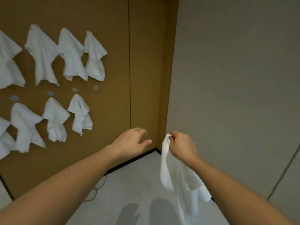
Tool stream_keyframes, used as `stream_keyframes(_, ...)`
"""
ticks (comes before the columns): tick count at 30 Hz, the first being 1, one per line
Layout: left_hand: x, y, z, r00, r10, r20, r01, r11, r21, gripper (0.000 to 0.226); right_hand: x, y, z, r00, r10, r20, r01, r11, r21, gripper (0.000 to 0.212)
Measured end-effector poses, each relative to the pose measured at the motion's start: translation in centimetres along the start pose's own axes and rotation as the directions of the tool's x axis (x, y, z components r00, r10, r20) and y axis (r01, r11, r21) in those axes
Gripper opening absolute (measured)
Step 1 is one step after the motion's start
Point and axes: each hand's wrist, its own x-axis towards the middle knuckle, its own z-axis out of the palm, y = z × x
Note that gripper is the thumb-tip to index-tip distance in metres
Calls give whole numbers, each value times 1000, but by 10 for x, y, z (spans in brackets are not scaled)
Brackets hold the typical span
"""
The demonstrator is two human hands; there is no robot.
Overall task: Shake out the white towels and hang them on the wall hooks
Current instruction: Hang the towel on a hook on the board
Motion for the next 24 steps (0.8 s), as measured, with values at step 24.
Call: stream_keyframes(24,310,-418,-7,963,-267,-36,248,929,-276,10,443,-223,324,792,-462,399,338,876,344,25)
